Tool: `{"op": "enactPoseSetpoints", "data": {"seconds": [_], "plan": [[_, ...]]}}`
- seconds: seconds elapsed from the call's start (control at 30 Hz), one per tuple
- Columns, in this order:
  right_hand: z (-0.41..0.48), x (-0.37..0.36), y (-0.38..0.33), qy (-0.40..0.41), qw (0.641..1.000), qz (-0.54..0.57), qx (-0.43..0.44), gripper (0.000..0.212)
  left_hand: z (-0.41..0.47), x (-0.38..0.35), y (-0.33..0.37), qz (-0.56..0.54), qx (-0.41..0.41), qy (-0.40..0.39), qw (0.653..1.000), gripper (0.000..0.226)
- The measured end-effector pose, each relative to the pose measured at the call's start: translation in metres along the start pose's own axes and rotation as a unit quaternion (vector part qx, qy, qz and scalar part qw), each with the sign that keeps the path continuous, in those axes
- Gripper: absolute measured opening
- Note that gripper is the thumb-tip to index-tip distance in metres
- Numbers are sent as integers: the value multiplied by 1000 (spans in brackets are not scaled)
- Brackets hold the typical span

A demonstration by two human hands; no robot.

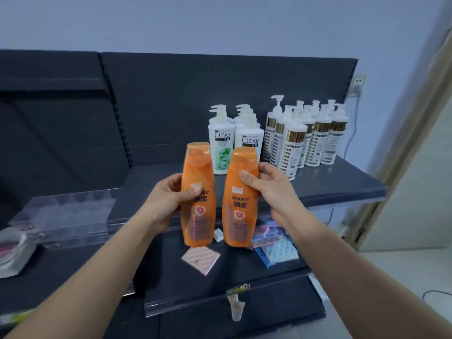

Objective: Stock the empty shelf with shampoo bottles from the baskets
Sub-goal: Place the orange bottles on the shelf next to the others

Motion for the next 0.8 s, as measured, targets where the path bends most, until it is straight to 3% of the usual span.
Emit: {"op": "enactPoseSetpoints", "data": {"seconds": [0.3, 0.7, 0.8], "plan": [[100, -37, -37, -77, 997, -21, 20, 57, 82, 30, 3, 18, -35, 59, 997, 35], [209, -87, -25, -86, 996, -33, 8, 41, 175, 80, -38, 18, -16, 100, 995, 40], [231, -101, -18, -67, 997, -44, 6, 46, 197, 96, -52, 14, -2, 97, 995, 44]]}}
Point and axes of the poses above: each hand's wrist, its own z-axis towards the middle knuckle, its own x-axis out of the back of the hand, y = z × x, the point moved 1 cm from there along z, towards the middle knuckle, and after that the axes turned 12 degrees about -x, right-handed, at the moved point
